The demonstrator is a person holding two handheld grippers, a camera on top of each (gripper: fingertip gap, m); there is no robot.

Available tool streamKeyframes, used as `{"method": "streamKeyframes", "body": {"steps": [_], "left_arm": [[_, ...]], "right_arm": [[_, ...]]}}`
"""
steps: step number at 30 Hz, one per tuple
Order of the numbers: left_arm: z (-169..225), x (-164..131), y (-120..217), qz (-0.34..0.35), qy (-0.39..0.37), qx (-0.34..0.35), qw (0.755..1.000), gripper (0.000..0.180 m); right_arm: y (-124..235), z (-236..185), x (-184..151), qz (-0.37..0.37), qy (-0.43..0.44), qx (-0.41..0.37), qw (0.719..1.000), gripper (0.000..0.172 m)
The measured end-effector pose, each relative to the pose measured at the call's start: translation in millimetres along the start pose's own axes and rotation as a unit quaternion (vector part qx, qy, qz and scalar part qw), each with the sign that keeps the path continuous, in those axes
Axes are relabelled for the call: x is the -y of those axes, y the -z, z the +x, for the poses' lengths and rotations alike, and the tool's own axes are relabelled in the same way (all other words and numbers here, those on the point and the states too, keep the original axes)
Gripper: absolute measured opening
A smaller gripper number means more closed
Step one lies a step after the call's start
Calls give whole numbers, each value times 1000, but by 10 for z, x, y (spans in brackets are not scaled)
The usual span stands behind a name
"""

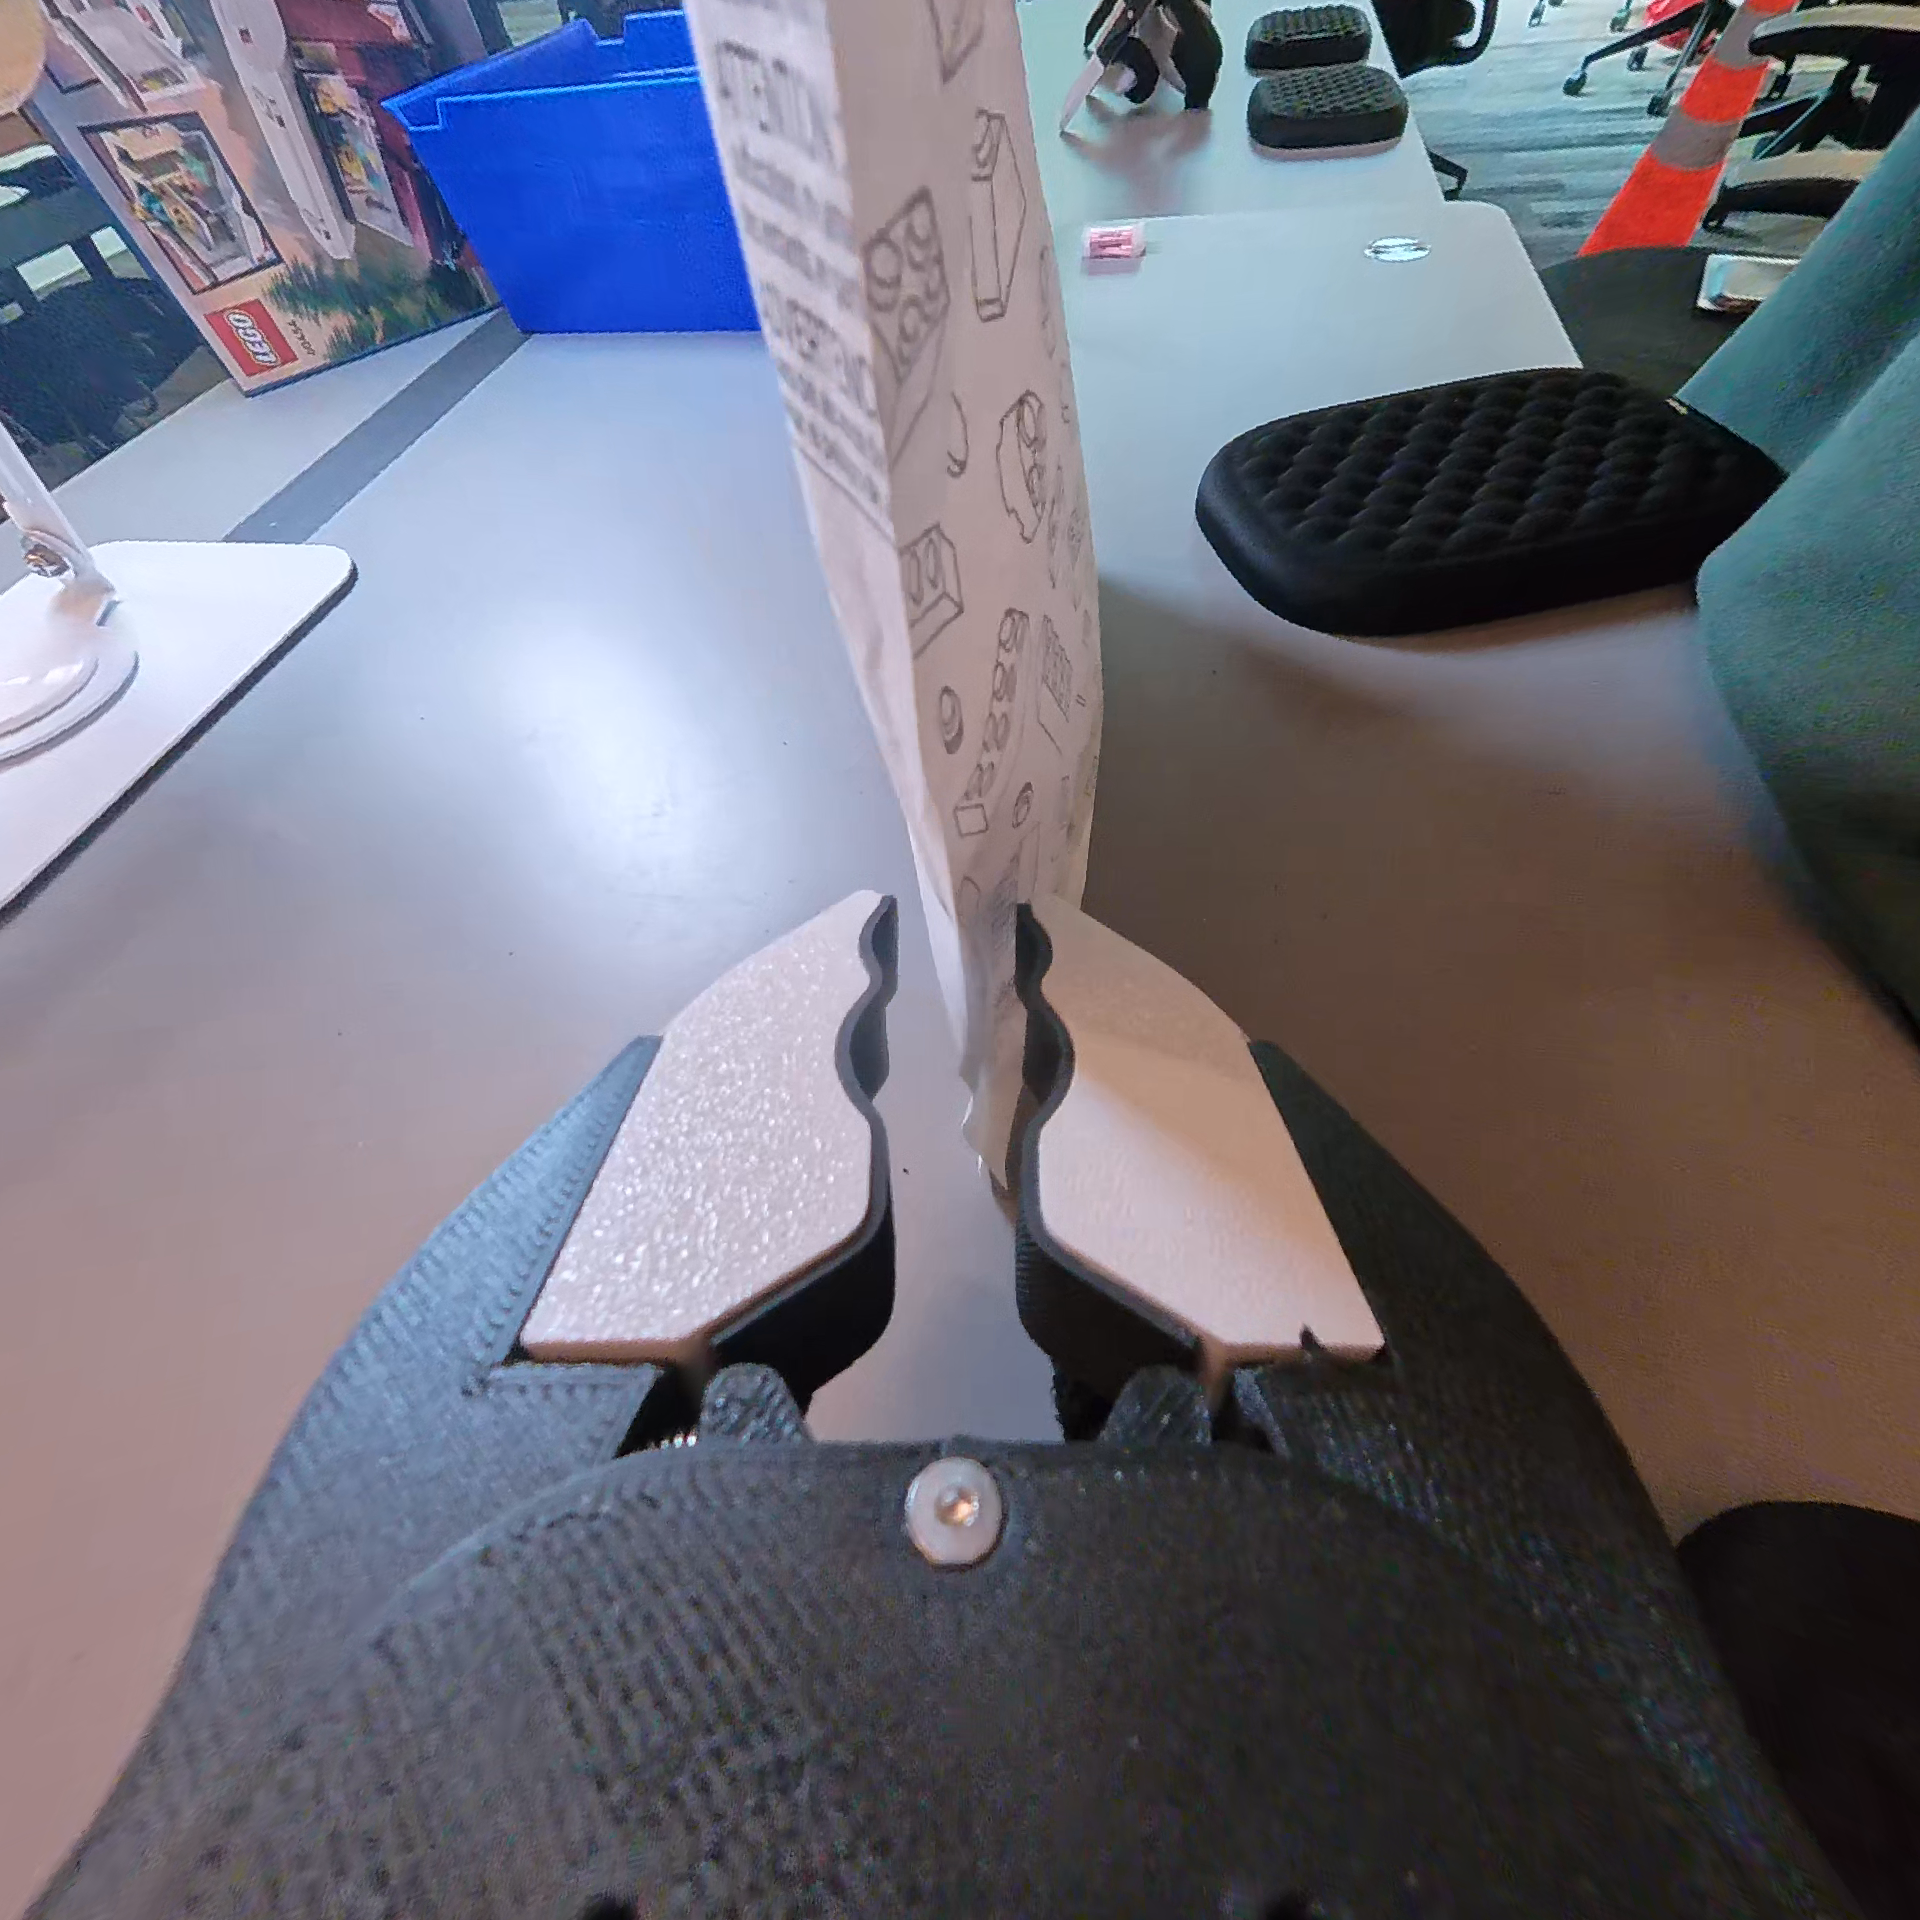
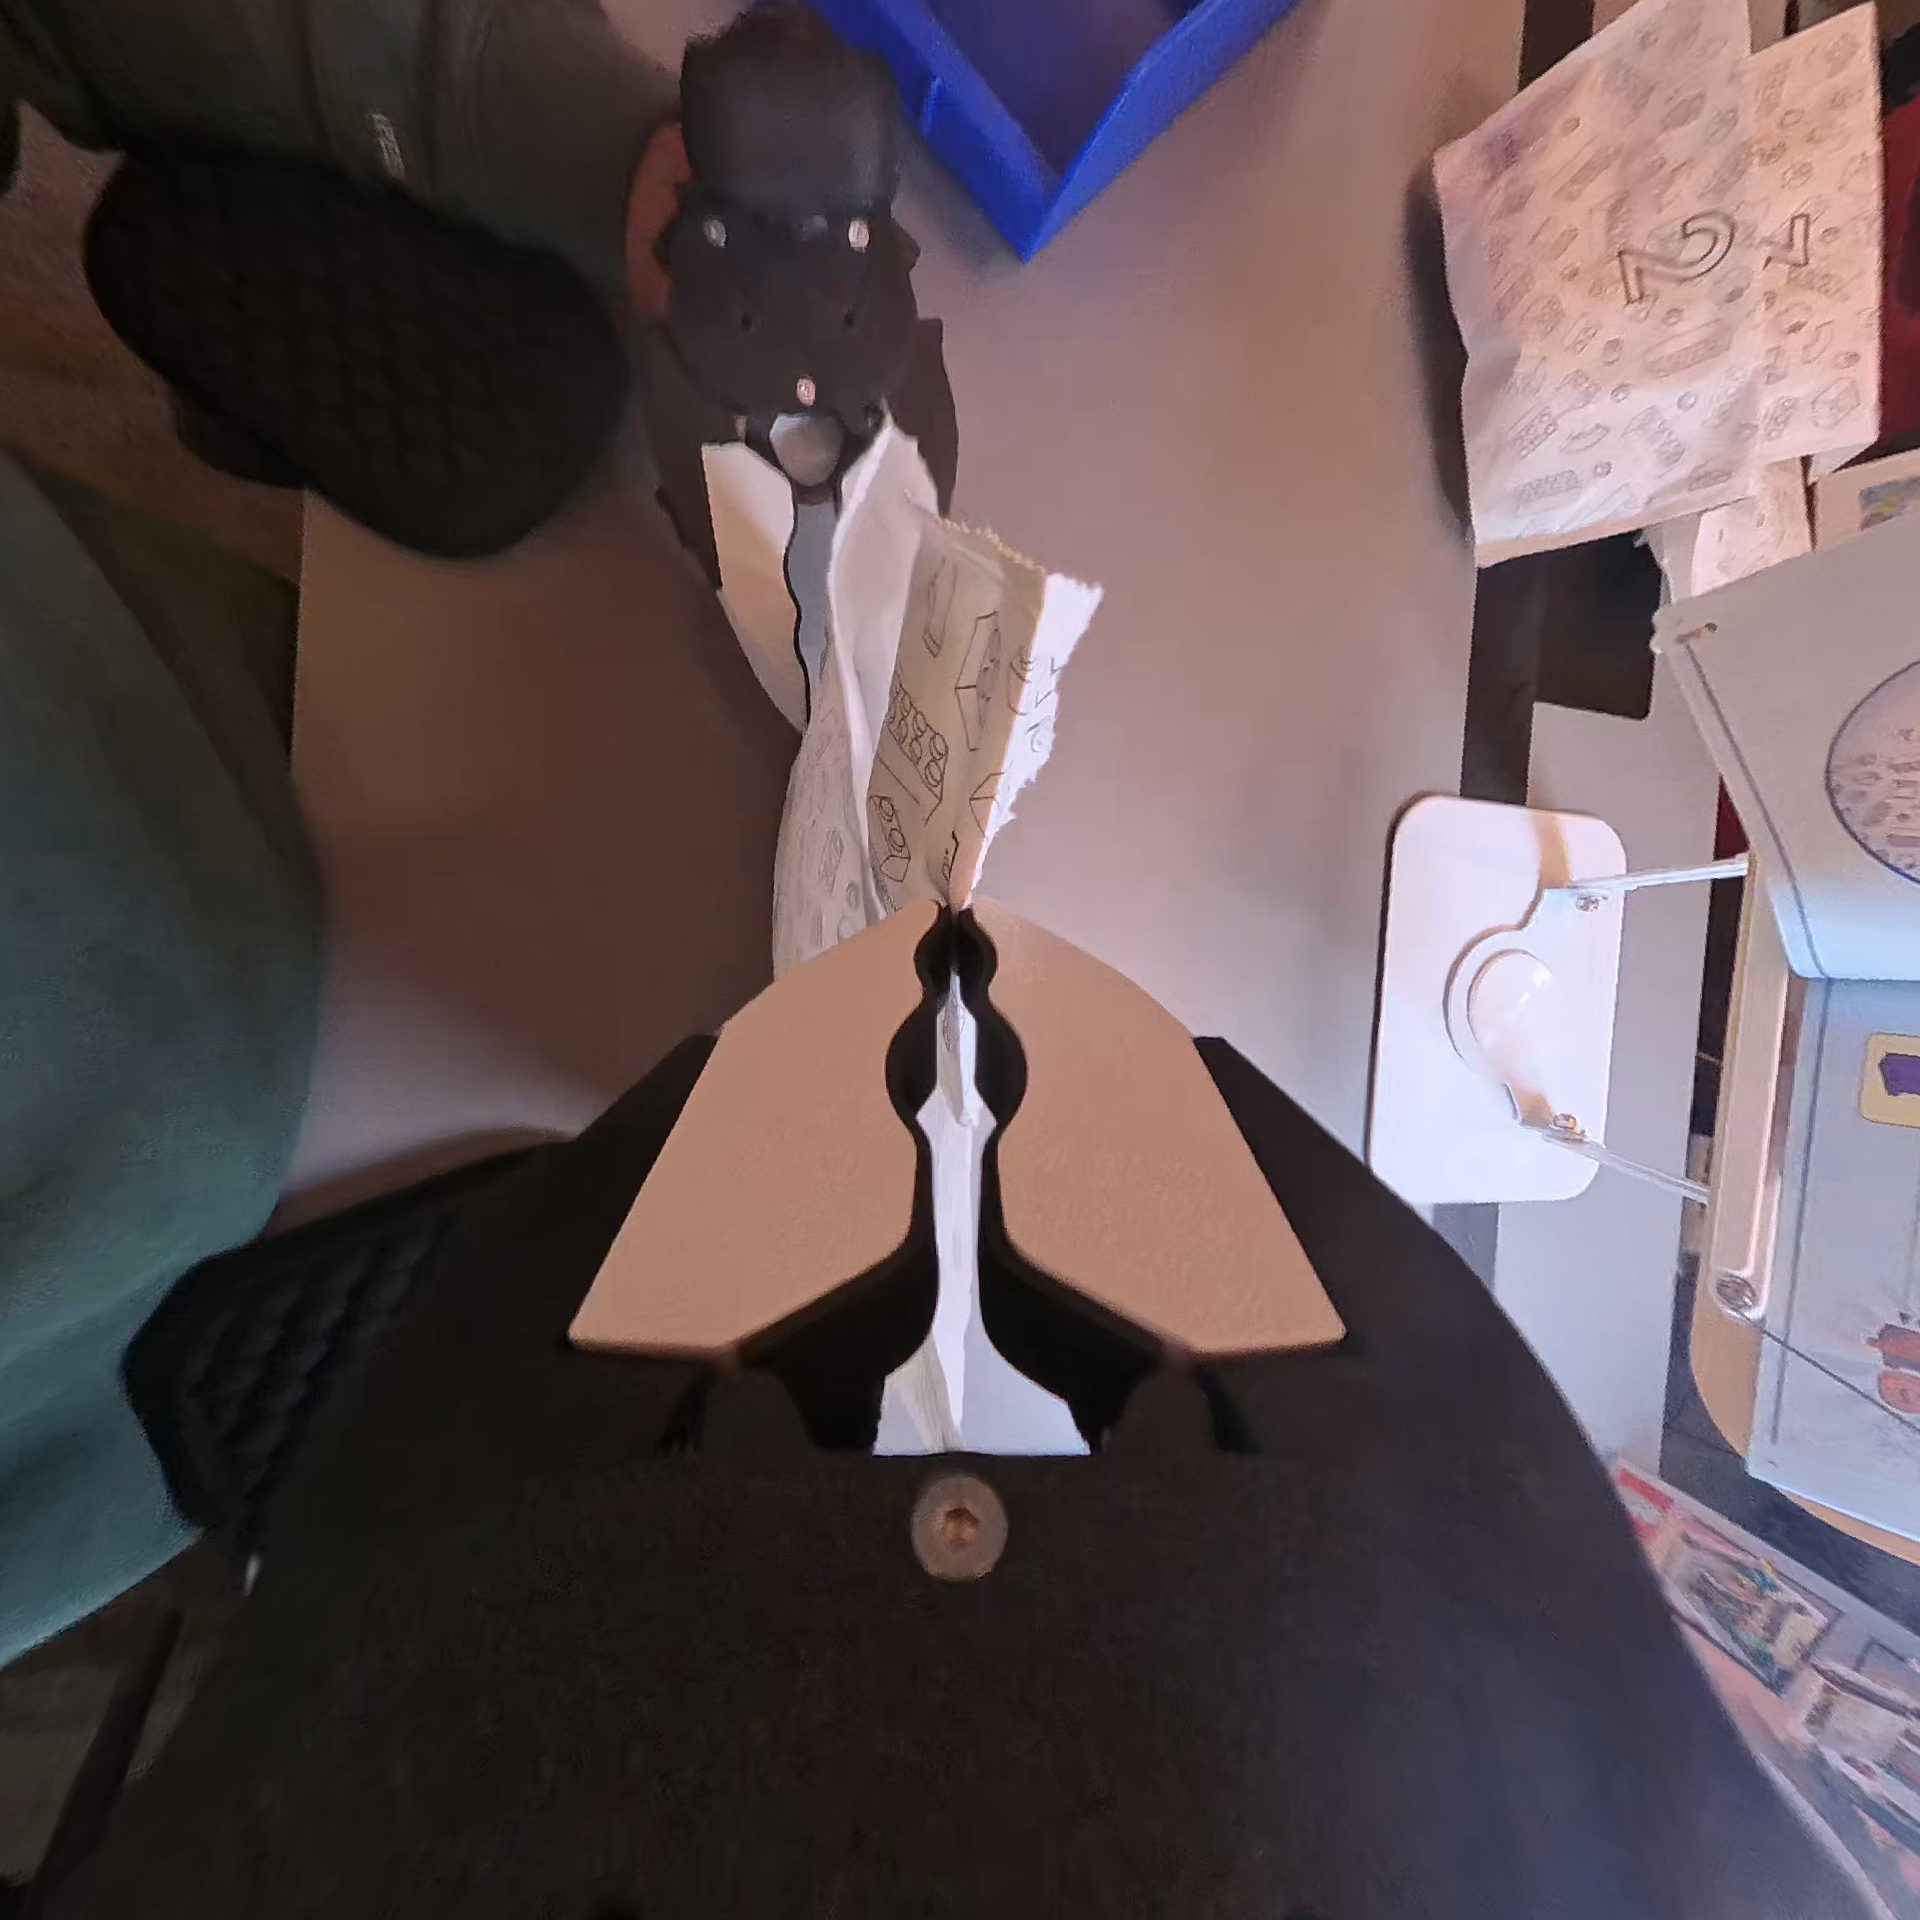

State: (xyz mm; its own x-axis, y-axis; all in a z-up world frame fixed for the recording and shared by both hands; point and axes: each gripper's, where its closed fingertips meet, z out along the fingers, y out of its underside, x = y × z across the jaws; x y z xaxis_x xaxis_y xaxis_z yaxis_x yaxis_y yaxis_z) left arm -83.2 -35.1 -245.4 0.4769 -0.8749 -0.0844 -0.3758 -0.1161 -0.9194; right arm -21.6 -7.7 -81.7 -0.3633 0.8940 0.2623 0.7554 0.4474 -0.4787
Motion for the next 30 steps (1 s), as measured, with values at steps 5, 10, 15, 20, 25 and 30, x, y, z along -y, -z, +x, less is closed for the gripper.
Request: {"method": "streamKeyframes", "body": {"steps": [5,10,15,20,25,30], "left_arm": [[2,-3,-3,-1,3,0,1000,22],[11,-4,-6,-1,6,-4,1000,23],[41,1,-13,1,1,-8,1000,24],[45,9,2,8,4,-10,1000,27],[29,90,2,27,2,-3,1000,39],[59,196,-30,30,-20,10,999,45]], "right_arm": [[-55,-112,-316,-115,72,1,991,1],[-109,-193,-539,-189,136,-3,973,2],[-237,-280,-589,-201,121,34,972,17],[-69,-193,-360,-132,99,31,986,37],[146,-273,-273,-72,94,76,990,30],[-76,-514,-526,-147,145,75,976,65]]}}
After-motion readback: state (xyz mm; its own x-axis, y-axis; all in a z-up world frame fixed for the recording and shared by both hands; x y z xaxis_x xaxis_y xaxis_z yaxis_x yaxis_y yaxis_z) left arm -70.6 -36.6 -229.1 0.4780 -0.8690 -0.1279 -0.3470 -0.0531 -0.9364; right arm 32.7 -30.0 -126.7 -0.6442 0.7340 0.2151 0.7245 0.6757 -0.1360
